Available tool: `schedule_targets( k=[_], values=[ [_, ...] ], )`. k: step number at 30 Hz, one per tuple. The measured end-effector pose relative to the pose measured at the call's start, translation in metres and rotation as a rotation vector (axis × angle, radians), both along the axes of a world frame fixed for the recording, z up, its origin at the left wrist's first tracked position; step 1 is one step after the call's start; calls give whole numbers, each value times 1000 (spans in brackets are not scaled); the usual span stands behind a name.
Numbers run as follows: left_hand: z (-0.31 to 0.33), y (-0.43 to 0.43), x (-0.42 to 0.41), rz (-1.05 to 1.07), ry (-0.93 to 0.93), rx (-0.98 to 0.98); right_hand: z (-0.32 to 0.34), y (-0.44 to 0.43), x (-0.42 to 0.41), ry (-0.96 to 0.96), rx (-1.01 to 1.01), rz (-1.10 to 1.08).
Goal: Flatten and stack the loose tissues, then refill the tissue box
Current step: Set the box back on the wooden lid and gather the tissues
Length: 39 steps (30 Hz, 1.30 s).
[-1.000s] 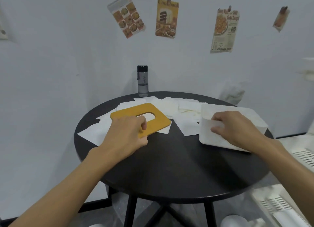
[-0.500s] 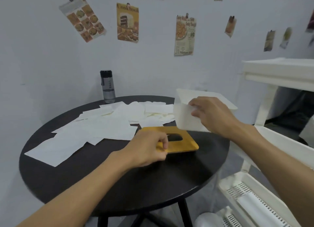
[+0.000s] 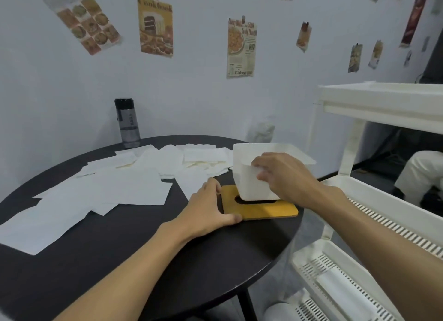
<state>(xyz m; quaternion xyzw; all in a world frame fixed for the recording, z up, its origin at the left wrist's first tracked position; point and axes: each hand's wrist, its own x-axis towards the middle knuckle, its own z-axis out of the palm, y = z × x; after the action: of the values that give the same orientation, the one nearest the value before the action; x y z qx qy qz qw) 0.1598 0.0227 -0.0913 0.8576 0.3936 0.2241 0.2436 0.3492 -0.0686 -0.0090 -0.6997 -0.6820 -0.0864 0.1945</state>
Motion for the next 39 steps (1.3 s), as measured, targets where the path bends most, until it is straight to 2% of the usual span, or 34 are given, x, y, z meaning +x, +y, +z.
schedule_targets(
  k=[6, 13, 24, 27, 29, 32, 35, 39],
  values=[
    [4, -7, 18, 56, 24, 93, -14, 2, -7, 24, 21, 52],
    [4, -9, 28, 48, -6, 133, -18, -1, -5, 306, 82, 73],
    [2, -8, 31, 37, -4, 174, -27, 0, -12, 236, 174, 34],
    [4, -11, 23, 39, 20, 148, -29, -1, -12, 81, 226, 6],
    [8, -14, 9, 54, 19, 182, -29, -2, -19, -46, 344, 47],
    [19, -12, -32, 107, -10, 277, -27, 7, -55, -5, 457, 254],
    [26, 6, -87, 209, 11, 313, -28, 22, -105, 171, 200, 435],
    [23, 31, -161, 400, 137, 304, -50, 64, -148, 184, -96, 450]
  ],
)
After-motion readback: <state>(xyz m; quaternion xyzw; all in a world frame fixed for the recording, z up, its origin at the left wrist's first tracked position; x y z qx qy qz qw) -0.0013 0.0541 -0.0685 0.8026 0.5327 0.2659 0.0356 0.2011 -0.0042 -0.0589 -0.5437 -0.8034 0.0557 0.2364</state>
